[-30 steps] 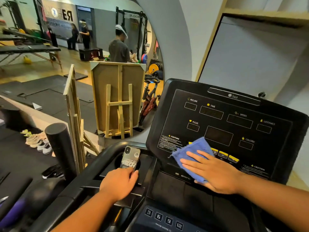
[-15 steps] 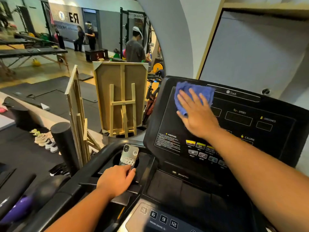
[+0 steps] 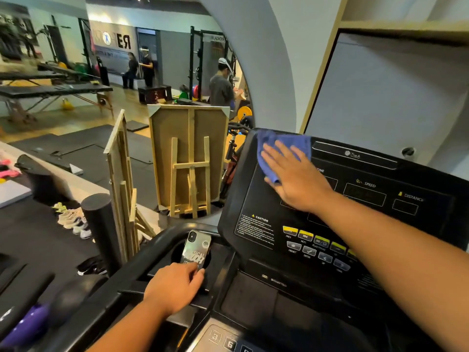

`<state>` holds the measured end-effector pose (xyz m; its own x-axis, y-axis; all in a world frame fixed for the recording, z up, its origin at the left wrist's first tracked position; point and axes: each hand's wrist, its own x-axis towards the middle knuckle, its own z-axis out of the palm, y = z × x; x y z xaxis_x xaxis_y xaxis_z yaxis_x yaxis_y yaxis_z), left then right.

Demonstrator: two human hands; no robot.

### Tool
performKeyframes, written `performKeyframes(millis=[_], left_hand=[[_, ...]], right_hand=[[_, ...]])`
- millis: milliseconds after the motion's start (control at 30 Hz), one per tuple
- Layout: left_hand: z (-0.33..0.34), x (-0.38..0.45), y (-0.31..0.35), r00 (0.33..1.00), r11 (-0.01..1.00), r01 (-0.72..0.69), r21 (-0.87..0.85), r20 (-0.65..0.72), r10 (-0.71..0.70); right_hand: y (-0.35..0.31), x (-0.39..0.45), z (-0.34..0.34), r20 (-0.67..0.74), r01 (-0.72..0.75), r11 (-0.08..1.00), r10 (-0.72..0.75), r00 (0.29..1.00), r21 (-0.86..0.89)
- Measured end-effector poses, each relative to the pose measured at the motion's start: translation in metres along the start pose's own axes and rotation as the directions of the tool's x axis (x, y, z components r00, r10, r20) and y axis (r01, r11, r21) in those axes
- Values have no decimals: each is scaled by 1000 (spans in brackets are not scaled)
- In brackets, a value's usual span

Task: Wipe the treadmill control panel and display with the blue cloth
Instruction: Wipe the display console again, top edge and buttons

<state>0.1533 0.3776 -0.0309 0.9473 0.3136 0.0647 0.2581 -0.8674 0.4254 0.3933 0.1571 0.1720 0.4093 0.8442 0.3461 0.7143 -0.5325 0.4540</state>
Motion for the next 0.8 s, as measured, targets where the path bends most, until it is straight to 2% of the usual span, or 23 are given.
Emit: performKeyframes(millis=[33, 100, 167, 267, 333, 400, 433, 500, 567, 633, 700, 800], left_hand=[[1, 0, -1, 1000, 1000, 6, 1, -2, -6], [1, -1, -2, 1000, 1000, 6, 0, -2, -6], [1, -1, 0, 1000, 1000, 0, -2, -9, 0], [0, -1, 1, 1000, 1000, 2, -2, -1, -2], [-1, -1, 1, 1000, 1000, 8, -3, 14, -8], [-1, -2, 2, 1000, 1000, 11, 0, 20, -11], [-1, -2, 2, 1000, 1000, 12, 3, 20, -12], [-3, -1, 4, 1000, 1000, 10, 7, 10, -10], [-3, -1, 4, 1000, 1000, 10, 9, 10, -10], [-4, -1, 5, 999, 1000, 17, 10, 29, -17], [-5, -2, 6, 999, 1000, 25, 11, 40, -26], [-6, -2, 7, 999, 999, 28, 20, 44, -29]], right_hand=[[2, 7, -5, -19, -80, 997, 80, 997, 23], [-11, 6, 0, -43, -105, 994, 106, 993, 20], [-33, -23, 16, -14, 55, 998, -55, 998, -29], [-53, -87, 38, 96, 325, 946, -323, 941, -2], [-51, -114, 43, 144, 406, 914, -404, 903, 18], [-34, -117, 37, 174, 406, 914, -403, 898, 17], [-18, -111, 32, 144, 354, 935, -348, 926, -15], [20, -91, 11, 60, 102, 992, -98, 993, -69], [51, -77, -10, -14, -157, 986, 157, 988, -62], [46, -72, -13, -51, -271, 962, 269, 962, -31], [9, -83, 6, -39, -188, 980, 186, 982, -70], [-49, -130, 42, 62, 141, 990, -139, 988, -27]])
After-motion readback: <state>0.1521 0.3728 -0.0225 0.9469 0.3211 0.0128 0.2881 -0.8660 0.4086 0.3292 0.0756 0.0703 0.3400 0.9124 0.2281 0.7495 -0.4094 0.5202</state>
